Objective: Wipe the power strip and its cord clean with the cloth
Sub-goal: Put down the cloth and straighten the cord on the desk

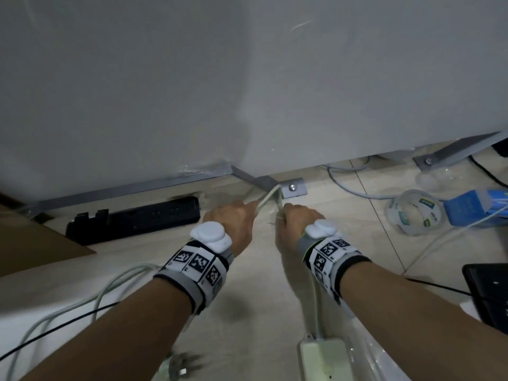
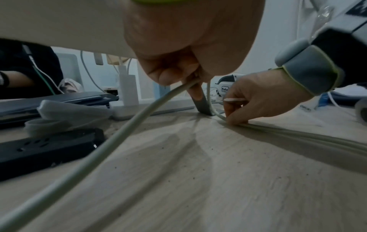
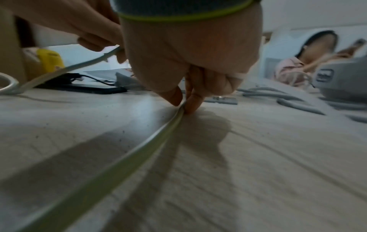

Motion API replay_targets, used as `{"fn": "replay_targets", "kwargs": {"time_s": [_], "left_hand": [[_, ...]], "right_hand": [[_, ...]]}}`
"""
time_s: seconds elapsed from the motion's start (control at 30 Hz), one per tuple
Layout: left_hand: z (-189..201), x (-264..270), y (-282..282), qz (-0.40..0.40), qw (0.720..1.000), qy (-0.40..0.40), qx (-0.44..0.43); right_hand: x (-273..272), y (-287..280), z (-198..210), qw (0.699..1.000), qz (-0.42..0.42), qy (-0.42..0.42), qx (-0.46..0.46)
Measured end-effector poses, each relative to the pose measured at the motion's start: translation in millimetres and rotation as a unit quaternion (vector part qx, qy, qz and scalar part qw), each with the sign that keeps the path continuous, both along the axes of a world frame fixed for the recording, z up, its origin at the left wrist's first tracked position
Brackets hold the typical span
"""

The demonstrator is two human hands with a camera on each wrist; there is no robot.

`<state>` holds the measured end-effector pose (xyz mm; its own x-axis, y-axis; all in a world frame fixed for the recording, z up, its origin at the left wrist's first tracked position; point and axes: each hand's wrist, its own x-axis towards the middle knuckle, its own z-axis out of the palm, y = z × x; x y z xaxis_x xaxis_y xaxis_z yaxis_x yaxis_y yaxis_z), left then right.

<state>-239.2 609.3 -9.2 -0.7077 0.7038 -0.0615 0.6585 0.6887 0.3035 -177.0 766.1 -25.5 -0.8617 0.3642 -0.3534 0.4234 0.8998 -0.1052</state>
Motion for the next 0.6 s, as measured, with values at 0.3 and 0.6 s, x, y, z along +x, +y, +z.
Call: {"fn": "replay_targets", "kwargs": {"time_s": [0.3, 0.6], "left_hand": [[0, 3, -9, 0.088, 0.994, -0.057, -0.010], [-5, 35, -61, 0.077, 0.988, -0.043, 0.124]], "right_hand": [[1, 15, 18, 0.998, -0.034, 0.012, -0.045], [4, 11, 63, 0.923, -0.128, 0.296, -0.211]]}}
